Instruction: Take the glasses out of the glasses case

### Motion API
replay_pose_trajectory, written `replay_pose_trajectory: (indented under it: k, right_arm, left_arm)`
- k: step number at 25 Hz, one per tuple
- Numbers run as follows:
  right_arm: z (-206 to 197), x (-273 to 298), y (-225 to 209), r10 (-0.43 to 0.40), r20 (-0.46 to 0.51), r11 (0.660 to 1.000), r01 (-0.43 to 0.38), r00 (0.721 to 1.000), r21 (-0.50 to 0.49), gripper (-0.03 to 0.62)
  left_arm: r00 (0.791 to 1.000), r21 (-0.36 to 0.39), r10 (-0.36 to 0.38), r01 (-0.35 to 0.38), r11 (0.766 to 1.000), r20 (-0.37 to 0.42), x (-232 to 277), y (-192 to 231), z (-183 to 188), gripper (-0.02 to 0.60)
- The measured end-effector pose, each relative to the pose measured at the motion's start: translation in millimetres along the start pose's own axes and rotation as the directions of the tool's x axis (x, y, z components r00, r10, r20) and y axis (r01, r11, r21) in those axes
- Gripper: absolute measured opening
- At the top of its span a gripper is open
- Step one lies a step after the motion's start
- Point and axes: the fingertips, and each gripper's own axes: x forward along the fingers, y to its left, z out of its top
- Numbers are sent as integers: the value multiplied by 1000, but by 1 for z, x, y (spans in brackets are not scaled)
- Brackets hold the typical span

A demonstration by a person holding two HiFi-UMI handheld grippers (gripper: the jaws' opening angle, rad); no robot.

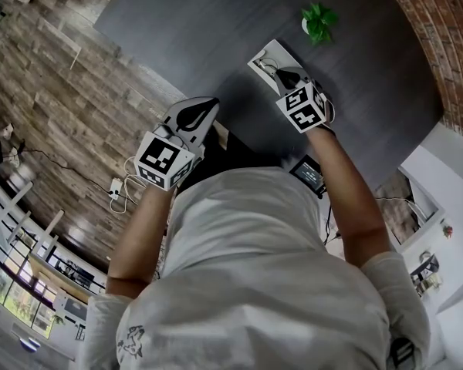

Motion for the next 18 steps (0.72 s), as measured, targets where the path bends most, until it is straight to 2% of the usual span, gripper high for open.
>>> replay_pose_trajectory:
  k: [18]
  right_arm:
    - [32,-54,-7,-114,90,993,116,989,-22,12]
  left_arm:
    - [998,38,18,-21,999,60,-40,-10,15,11]
